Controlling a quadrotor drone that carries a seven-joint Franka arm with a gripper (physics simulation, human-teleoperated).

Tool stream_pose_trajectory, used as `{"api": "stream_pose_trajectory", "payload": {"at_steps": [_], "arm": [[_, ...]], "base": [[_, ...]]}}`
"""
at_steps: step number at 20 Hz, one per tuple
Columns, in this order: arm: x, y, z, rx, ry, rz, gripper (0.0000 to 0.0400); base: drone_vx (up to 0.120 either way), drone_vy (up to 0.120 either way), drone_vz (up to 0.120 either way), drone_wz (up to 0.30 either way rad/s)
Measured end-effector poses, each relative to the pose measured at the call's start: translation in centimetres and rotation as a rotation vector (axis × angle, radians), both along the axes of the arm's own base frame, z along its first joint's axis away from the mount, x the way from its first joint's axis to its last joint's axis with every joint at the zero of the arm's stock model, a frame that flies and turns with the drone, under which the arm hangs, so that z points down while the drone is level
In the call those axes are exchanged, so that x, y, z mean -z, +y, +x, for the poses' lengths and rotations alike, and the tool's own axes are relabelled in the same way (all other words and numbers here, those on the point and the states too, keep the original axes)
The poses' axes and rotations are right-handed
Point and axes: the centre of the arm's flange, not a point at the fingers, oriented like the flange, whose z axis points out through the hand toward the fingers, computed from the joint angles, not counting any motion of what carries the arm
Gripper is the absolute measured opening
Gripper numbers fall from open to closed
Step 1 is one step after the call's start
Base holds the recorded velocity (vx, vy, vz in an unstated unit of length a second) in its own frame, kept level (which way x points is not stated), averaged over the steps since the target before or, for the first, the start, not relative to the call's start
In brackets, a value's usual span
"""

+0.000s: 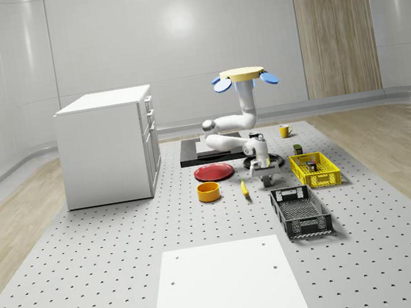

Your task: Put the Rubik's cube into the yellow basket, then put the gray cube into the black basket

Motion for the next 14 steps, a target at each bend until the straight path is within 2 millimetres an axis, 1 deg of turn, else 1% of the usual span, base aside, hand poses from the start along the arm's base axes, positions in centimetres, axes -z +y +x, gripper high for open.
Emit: {"api": "stream_pose_trajectory", "payload": {"at_steps": [4, 9, 10, 11, 14], "arm": [[1.1, 0.0, 0.0, 0.0, 0.0, 0.0, 0.0252], [1.7, 0.0, 0.0, 0.001, 0.0, 0.0, 0.0252], [1.8, 0.0, 0.0, 0.001, 0.0, 0.0, 0.0252], [1.8, 0.0, 0.0, 0.001, 0.0, 0.0, 0.0252], [1.9, 0.0, 0.0, 0.001, 0.0, 0.0, 0.0252]], "base": [[0.0, 0.0, 0.12, 0.0], [0.0, 0.0, 0.12, 0.0], [0.0, 0.0, 0.08, 0.0], [0.0, 0.04, 0.0, 0.0], [0.0, 0.12, 0.0, 0.0]]}}
